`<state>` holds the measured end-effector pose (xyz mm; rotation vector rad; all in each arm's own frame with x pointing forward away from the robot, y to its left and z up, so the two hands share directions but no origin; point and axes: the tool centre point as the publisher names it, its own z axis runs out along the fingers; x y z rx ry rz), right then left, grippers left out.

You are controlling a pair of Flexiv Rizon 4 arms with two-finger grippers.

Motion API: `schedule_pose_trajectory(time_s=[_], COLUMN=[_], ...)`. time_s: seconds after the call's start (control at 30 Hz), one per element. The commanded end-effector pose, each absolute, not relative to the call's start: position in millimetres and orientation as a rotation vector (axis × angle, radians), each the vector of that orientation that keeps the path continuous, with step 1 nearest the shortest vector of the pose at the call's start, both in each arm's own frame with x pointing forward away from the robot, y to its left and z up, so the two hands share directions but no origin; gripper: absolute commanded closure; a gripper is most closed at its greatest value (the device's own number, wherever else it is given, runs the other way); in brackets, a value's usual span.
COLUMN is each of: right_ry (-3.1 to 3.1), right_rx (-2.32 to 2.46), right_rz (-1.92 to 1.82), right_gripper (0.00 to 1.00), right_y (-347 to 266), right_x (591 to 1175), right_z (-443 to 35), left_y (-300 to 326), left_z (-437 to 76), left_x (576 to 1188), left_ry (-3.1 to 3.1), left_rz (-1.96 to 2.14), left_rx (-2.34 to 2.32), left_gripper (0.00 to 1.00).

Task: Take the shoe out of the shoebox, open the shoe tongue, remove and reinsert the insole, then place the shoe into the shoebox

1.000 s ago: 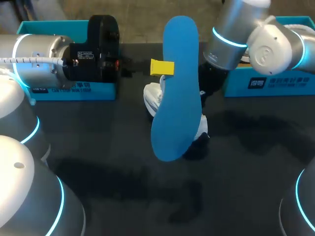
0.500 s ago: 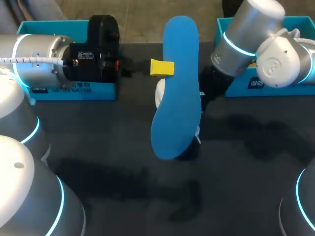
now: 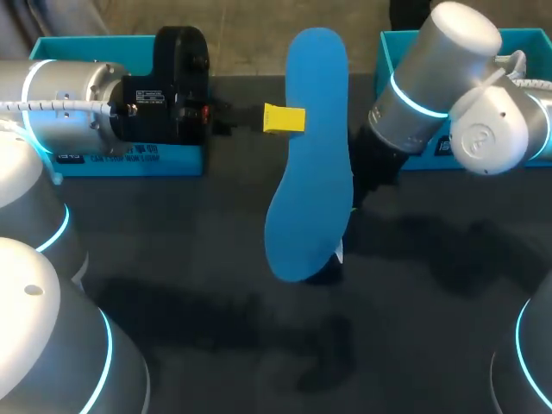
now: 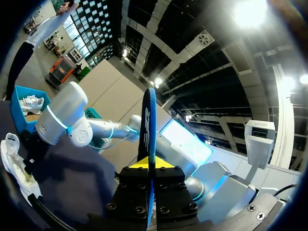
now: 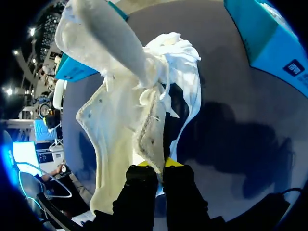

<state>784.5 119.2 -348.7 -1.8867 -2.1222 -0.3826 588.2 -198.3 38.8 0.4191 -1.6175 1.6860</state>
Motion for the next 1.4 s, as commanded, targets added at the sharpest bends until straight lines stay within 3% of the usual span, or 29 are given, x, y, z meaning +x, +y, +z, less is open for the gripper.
schedule_pose_trajectory(time_s=[0.03, 0.9, 0.93, 0.97, 1.0, 1.13, 1.4], right_ry=[-2.112, -2.131, -2.122, -2.118, -2.116, -2.093, -1.949], right_rx=[-1.916, -1.931, -1.938, -1.941, -1.939, -1.916, -1.765], right_rz=[-0.407, -0.376, -0.375, -0.376, -0.376, -0.408, -0.648], right_gripper=[1.00, 1.00, 0.70, 0.51, 0.16, 0.00, 0.00], right_y=[125.1, 148.0, 147.4, 146.7, 146.3, 145.3, 144.3], right_x=[779.0, 767.4, 766.5, 765.9, 765.4, 764.3, 764.8], right_z=[-354.5, -378.6, -377.4, -376.2, -374.6, -363.6, -331.0], left_y=[-198.9, -198.9, -198.9, -198.9, -198.9, -198.9, -198.9], left_z=[38.8, 38.8, 38.8, 38.8, 38.8, 38.8, 38.8], left_x=[588.9, 588.9, 588.9, 588.9, 588.9, 588.9, 588.9], left_ry=[-1.619, -1.619, -1.619, -1.619, -1.619, -1.619, -1.619], left_rz=[1.683, 1.683, 1.683, 1.683, 1.683, 1.683, 1.683], left_rx=[0.418, 0.418, 0.418, 0.418, 0.418, 0.418, 0.418], left_gripper=[1.00, 1.00, 1.00, 1.00, 1.00, 1.00, 1.00])
